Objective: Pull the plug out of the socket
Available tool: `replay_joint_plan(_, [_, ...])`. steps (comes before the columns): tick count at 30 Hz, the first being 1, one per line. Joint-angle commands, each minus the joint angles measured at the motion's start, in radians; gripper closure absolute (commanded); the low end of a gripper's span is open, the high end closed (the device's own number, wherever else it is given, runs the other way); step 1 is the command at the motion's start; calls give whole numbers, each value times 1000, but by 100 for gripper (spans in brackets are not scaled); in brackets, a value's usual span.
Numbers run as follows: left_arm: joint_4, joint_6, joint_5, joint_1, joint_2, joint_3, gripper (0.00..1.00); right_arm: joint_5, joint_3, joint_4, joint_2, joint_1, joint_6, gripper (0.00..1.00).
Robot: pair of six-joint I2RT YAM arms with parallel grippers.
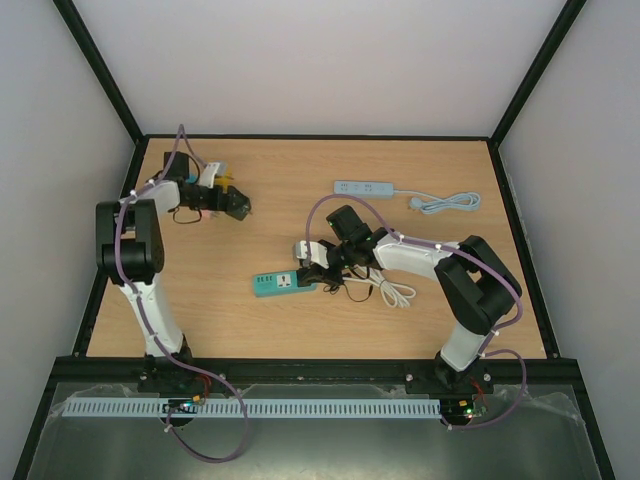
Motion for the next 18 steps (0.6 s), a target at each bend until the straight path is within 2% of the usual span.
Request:
replay_joint_plan(1, [-37,24,-42,9,-97,40,8,134,-29,-87,69,5,9,91])
replay_joint_plan(6, [-84,140,-34,7,-213,-18,8,128,-25,-88,62,6,15,89])
replay_joint_plan(12, [-216,342,-5,-4,-327,-131,14,126,-31,-78,48,6,20,85])
replay_joint_plan(18, [-319,504,-18,-63,-430,-246,20,125,-31,-78,37,7,21,83])
